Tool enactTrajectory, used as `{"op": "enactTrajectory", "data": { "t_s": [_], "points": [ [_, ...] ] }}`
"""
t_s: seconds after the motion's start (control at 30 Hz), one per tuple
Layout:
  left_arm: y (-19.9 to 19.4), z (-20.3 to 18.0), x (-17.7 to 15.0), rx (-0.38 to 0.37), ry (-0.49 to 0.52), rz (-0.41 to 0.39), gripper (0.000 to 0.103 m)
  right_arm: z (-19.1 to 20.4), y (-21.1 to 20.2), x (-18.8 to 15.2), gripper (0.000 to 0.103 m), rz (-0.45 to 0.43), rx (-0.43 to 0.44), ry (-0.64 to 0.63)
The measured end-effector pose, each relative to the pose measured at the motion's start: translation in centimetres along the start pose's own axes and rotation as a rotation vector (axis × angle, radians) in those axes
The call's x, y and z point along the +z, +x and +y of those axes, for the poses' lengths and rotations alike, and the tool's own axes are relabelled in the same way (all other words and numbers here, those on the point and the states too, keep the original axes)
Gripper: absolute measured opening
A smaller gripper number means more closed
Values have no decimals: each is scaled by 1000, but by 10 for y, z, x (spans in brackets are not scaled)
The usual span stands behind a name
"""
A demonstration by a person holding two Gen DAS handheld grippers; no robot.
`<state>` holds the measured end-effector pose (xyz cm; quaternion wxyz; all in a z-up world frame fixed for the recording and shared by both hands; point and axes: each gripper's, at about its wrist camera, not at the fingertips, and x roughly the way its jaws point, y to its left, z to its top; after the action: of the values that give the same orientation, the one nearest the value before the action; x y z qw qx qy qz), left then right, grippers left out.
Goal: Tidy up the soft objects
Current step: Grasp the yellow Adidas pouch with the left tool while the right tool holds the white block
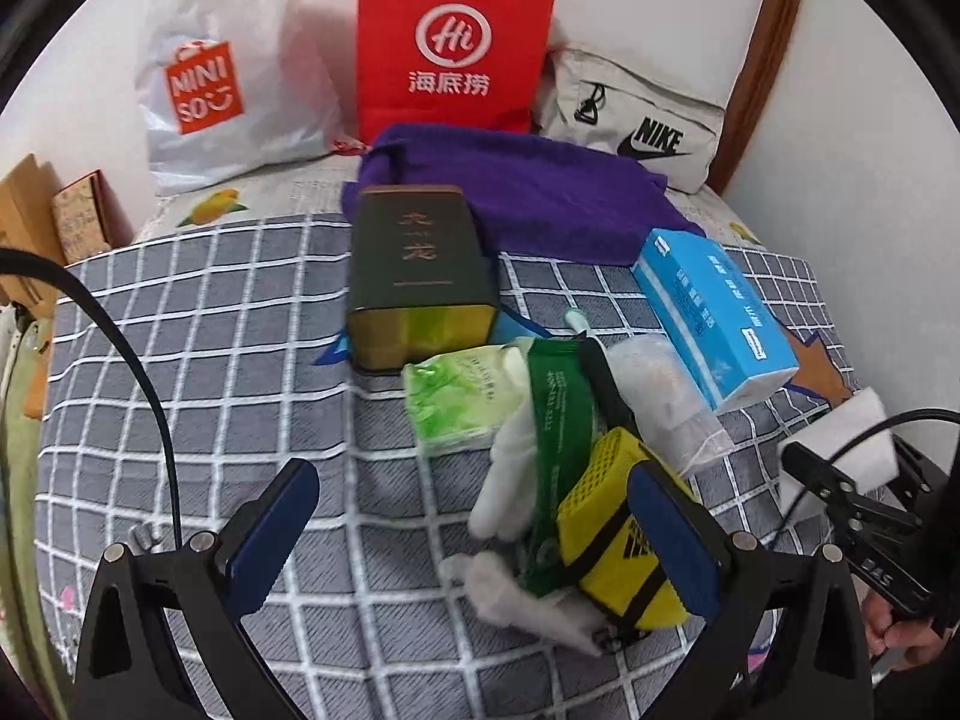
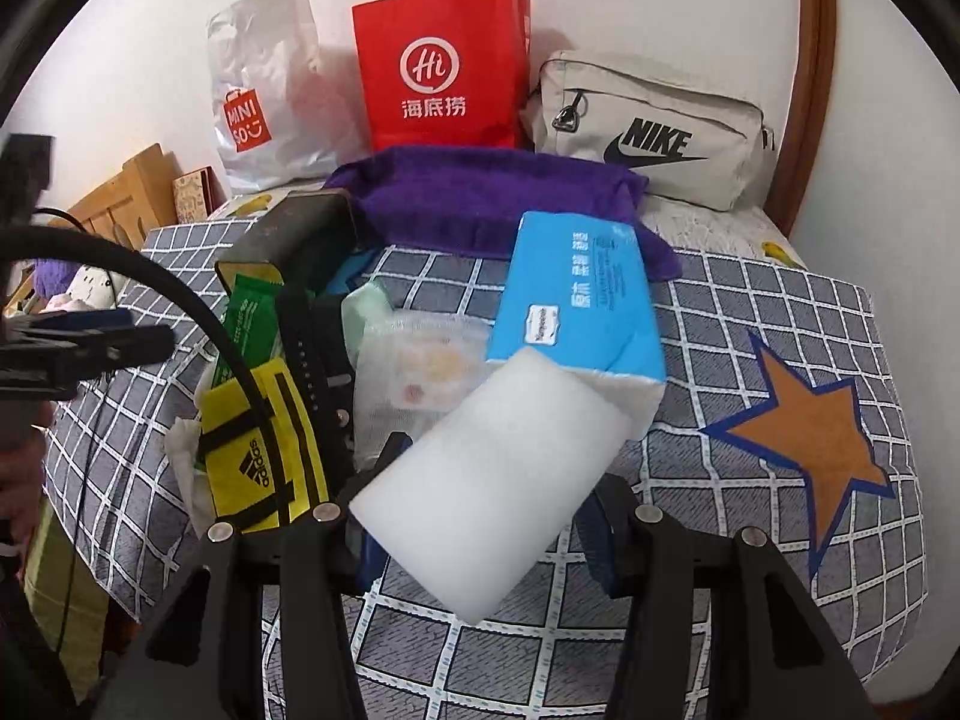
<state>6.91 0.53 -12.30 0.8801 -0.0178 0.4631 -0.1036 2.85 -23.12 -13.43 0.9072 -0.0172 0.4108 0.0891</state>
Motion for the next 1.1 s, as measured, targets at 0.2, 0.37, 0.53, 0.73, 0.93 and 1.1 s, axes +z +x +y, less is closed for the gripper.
{"op": "enactTrajectory", "data": {
  "t_s": [0.2, 0.37, 0.53, 0.73, 0.93, 1.1],
  "points": [
    [16, -18, 1, -11, 53, 42, 98, -14, -2, 2, 51, 4, -2, 31],
    [15, -46, -10, -32, 114, 110, 99, -25, -3, 3, 51, -5, -12, 43],
    [12, -55, -15, -36, 121, 91, 99, -37, -6, 0, 51, -8, -12, 67],
    [23, -61, -13, -100, 195, 80, 80, -44, -6, -7, 51, -4, -1, 89],
    [43, -61, -17, -80, 239, 108, 65, -45, -1, -12, 51, 12, 3, 81],
    [55, -62, -20, -81, 269, 127, 63, -49, 5, -14, 52, 22, 14, 94]
  ]
}}
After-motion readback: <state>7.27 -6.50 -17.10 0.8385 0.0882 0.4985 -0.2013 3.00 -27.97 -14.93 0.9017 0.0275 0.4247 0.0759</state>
